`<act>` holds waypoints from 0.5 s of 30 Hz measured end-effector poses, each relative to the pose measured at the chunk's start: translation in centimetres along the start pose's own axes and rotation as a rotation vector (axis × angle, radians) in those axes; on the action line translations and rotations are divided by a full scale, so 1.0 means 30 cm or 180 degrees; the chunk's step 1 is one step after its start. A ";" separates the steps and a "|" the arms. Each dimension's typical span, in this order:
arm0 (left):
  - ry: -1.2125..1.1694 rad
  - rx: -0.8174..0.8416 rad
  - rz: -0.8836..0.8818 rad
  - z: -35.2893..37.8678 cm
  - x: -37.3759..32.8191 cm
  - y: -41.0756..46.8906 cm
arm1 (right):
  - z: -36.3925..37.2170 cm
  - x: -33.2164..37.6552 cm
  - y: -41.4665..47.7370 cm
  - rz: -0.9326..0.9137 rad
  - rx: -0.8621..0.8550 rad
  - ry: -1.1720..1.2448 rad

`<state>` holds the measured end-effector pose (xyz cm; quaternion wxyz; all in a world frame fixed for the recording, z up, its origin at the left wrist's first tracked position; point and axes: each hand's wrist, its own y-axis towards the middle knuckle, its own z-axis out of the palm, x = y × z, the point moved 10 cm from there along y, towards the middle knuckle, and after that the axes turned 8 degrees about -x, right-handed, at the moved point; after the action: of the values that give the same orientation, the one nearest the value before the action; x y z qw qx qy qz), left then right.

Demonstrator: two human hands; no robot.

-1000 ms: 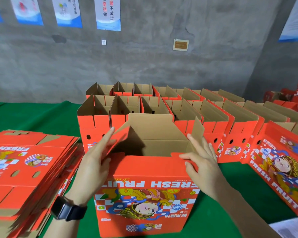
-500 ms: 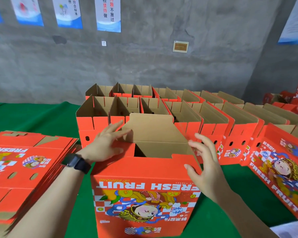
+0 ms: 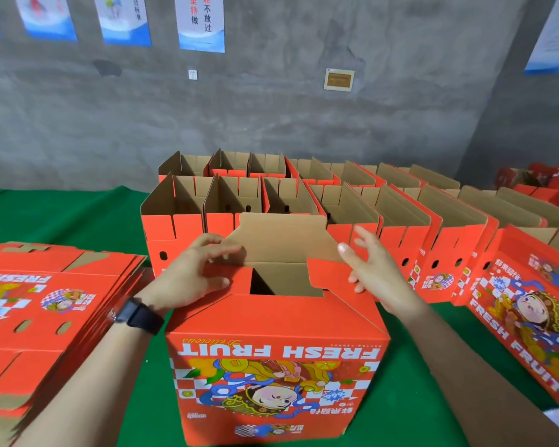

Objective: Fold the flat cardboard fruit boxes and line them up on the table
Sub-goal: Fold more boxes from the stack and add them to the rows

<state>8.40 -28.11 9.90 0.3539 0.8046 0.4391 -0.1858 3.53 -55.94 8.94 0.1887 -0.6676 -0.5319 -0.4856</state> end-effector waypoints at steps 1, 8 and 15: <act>-0.0069 -0.0079 0.0010 -0.006 0.000 -0.003 | 0.021 0.014 0.006 -0.0045 0.0141 -0.0128; -0.0055 -0.0337 -0.0100 -0.030 0.003 -0.007 | 0.058 0.039 -0.005 -0.0370 0.0677 -0.0484; 0.0387 -0.0389 -0.0187 -0.026 -0.005 -0.018 | 0.066 -0.011 0.005 -0.0114 0.0627 0.0286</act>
<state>7.84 -27.43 10.29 0.3694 0.7781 0.4936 -0.1197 4.57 -54.67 7.79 0.2684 -0.6138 -0.5799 -0.4636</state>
